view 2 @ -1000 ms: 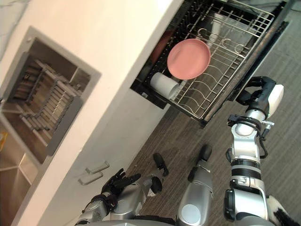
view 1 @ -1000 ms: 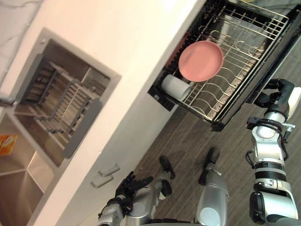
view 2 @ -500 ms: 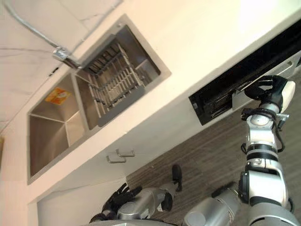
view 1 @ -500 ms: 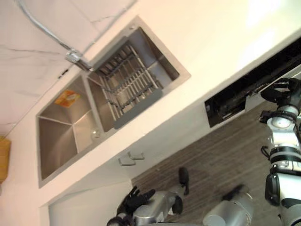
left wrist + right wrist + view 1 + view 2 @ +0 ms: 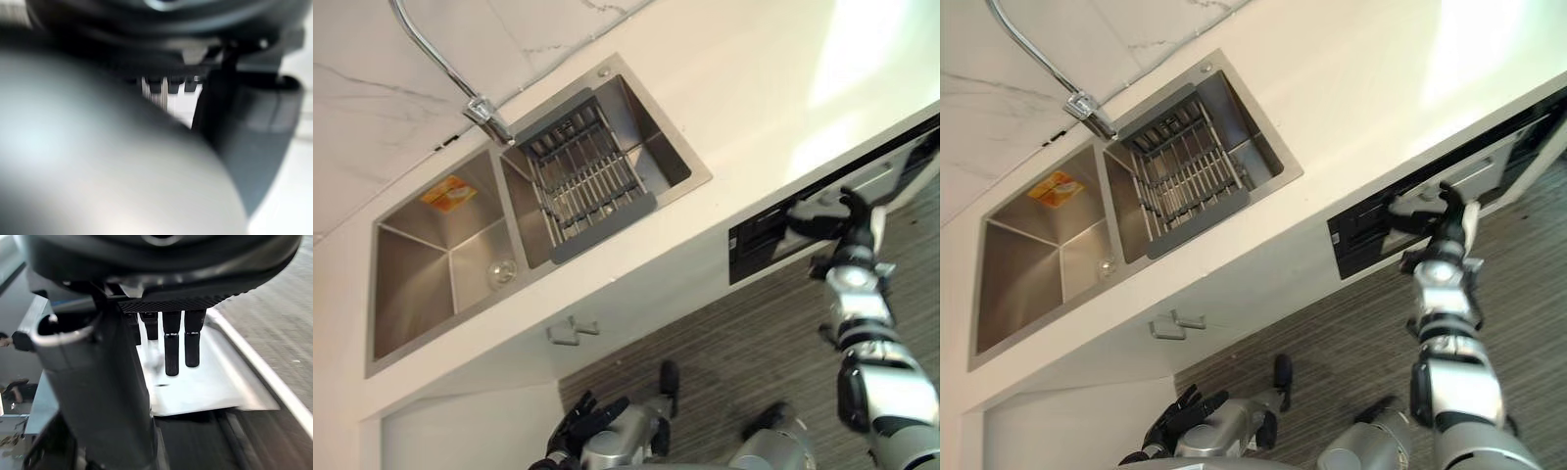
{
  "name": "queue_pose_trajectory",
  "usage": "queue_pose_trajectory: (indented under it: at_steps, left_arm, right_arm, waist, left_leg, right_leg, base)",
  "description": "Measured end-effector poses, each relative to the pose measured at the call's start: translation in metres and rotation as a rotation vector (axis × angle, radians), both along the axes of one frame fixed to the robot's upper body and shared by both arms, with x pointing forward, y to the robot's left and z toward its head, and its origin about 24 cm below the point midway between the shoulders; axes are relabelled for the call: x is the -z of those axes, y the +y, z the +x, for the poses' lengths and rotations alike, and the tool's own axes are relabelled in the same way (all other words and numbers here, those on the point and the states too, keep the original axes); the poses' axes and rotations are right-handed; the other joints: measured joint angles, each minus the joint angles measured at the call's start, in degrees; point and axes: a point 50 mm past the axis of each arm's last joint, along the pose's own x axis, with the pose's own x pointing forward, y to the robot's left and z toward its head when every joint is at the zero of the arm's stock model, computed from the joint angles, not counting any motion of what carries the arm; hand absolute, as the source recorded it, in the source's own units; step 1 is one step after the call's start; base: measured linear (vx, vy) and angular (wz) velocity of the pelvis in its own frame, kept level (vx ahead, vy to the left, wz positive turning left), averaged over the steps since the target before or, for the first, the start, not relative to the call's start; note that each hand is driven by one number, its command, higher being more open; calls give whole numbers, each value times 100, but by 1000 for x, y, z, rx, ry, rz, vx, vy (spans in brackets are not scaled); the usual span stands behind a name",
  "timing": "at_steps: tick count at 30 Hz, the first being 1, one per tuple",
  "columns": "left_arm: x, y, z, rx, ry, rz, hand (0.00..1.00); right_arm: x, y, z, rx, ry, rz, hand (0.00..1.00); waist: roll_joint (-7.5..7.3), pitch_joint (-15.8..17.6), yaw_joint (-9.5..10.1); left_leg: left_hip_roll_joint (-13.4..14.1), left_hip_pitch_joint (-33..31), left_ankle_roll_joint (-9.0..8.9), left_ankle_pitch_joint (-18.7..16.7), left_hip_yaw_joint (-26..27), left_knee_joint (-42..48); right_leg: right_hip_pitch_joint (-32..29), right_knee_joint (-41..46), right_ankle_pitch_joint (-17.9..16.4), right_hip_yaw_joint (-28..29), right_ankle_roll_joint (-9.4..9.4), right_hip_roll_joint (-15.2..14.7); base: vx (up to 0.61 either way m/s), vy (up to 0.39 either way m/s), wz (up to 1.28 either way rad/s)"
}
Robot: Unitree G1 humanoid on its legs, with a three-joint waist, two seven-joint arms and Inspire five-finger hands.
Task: Walk over to the sink, pick up the cup, carry it to the dishwasher, place the cup inside the dishwasher, then close the dishwasher door
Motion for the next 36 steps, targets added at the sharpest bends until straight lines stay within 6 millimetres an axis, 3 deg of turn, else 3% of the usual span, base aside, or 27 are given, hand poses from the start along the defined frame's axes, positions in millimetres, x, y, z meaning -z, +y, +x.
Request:
queue_pose_trajectory:
  at_steps: [2, 3, 5, 8, 9, 13, 14, 15, 16, 18, 20, 22, 25, 26, 27, 28, 29, 33, 36]
  left_arm:
    - [0, 5, 0, -19, 5, 1, 100]
    - [0, 7, 0, -23, 9, 5, 100]
    - [2, 17, 1, -35, 40, 23, 100]
    - [3, 26, 3, -39, 67, 42, 100]
    - [4, 32, 1, -51, 90, 58, 100]
    - [6, 47, -8, -115, 148, 80, 100]
    - [6, 50, -9, -126, 154, 87, 100]
    - [6, 52, -11, -139, 166, 96, 100]
    - [6, 55, -11, -133, 178, 113, 100]
    - [6, 57, -10, -133, 186, 121, 100]
    - [6, 60, -11, -133, 194, 137, 100]
    - [5, 67, -13, -103, 208, 178, 100]
    - [5, 70, -16, -104, 227, 179, 100]
    - [6, 69, -19, -104, 243, 171, 100]
    - [6, 70, -20, -110, 244, 170, 100]
    - [6, 72, -22, -131, 247, 167, 100]
    - [7, 70, -28, -164, 259, 157, 100]
    - [11, 64, -39, -201, 287, 141, 100]
    - [12, 61, -43, -214, 292, 138, 100]
  right_arm:
    - [56, 2, -43, 71, 130, 124, 100]
    - [69, 3, -55, 92, 169, 154, 100]
    - [111, 5, -103, 197, 316, 254, 100]
    - [139, 8, -147, 298, 429, 344, 100]
    - [152, 12, -174, 363, 483, 401, 100]
    - [178, 32, -240, 490, 612, 510, 100]
    - [181, 36, -246, 503, 623, 527, 100]
    - [185, 45, -253, 520, 628, 567, 100]
    - [189, 54, -256, 519, 633, 597, 100]
    - [193, 66, -265, 511, 654, 631, 100]
    - [197, 79, -268, 498, 670, 663, 100]
    - [198, 94, -248, 414, 647, 687, 100]
    - [196, 100, -234, 373, 597, 701, 100]
    - [198, 104, -241, 379, 609, 711, 100]
    - [199, 105, -243, 375, 617, 710, 100]
    - [199, 106, -246, 376, 625, 710, 100]
    - [199, 104, -247, 382, 627, 704, 100]
    - [198, 107, -243, 359, 619, 698, 100]
    - [200, 104, -260, 390, 661, 685, 100]
  waist:
    - [-117, -18, -28]
    - [-147, -24, -65]
    - [-270, -20, -201]
    - [-438, -29, -287]
    - [-572, -72, -310]
    - [-989, -291, -359]
    - [-1065, -336, -374]
    - [-1164, -382, -428]
    - [-1204, -409, -532]
    - [-1230, -446, -651]
    - [-1336, -532, -574]
    - [-1498, -612, -535]
    - [-1481, -658, -556]
    - [-1446, -723, -600]
    - [-1477, -729, -597]
    - [-1553, -759, -576]
    - [-1547, -790, -544]
    - [-1397, -846, -573]
    - [-1350, -877, -584]
  left_leg:
    - [87, 61, -55, -42, 101, -2]
    - [98, 57, -59, -45, 109, -2]
    - [119, 52, -75, -63, 132, -4]
    - [144, 95, -80, -110, 234, -6]
    - [141, 149, -48, -149, 287, -8]
    - [24, 440, 92, -348, 308, -10]
    - [0, 468, 102, -380, 308, -10]
    - [-27, 502, 127, -415, 264, -9]
    - [-30, 515, 133, -418, 97, -7]
    - [-22, 566, 139, -325, -209, -8]
    - [-63, 602, 148, -304, -357, -10]
    - [-77, 575, 148, -309, -462, -13]
    - [77, 699, 182, -362, -787, -19]
    - [212, 786, 120, -410, -1138, -17]
    - [204, 816, 117, -408, -1199, -18]
    - [123, 846, 109, -414, -1247, -20]
    - [50, 923, 143, -462, -1231, -21]
    - [-24, 953, 124, -484, -1146, -23]
    - [39, 1068, 107, -482, -1003, -22]
  right_leg:
    - [89, -291, 150, 56, 0, 190]
    - [94, -341, 178, 61, -2, 223]
    - [100, -471, 261, 96, -2, 293]
    - [101, -579, 321, 191, 3, 365]
    - [116, -596, 312, 246, 26, 376]
    - [459, -580, 142, 222, 200, 262]
    - [479, -560, 98, 267, 233, 267]
    - [481, -562, -36, 612, 379, 386]
    - [521, -745, -141, 1204, 483, 743]
    - [865, -1255, -129, 1980, 471, 1295]
    - [1236, -1781, 106, 2187, 261, 1484]
    - [1306, -1888, 237, 2584, 262, 1575]
    - [1027, -887, 257, 3266, 186, 1729]
    - [1043, -1023, 12, 3751, -147, 2046]
    - [1099, -1269, 33, 3812, -196, 2134]
    - [1168, -1605, 271, 3864, -265, 2198]
    - [1272, -1701, 267, 3746, -250, 2131]
    - [1486, -2152, 171, 3682, -129, 2074]
    - [1742, -2280, 88, 3451, -84, 2061]
  base:
    - [7, -9, -25]
    - [11, 4, -18]
    - [8, 9, -12]
    - [-9, 15, -22]
    - [-6, 16, -19]
    - [29, 36, 1]
    - [69, 29, 15]
    - [82, 16, 37]
    - [76, -4, 57]
    - [129, -50, 95]
    - [175, -34, 69]
    - [141, 49, 37]
    - [57, 13, 61]
    - [25, -45, 87]
    - [14, -88, 90]
    - [9, -114, 33]
    - [10, -103, 11]
    - [-14, -61, -6]
    - [1, -37, 29]
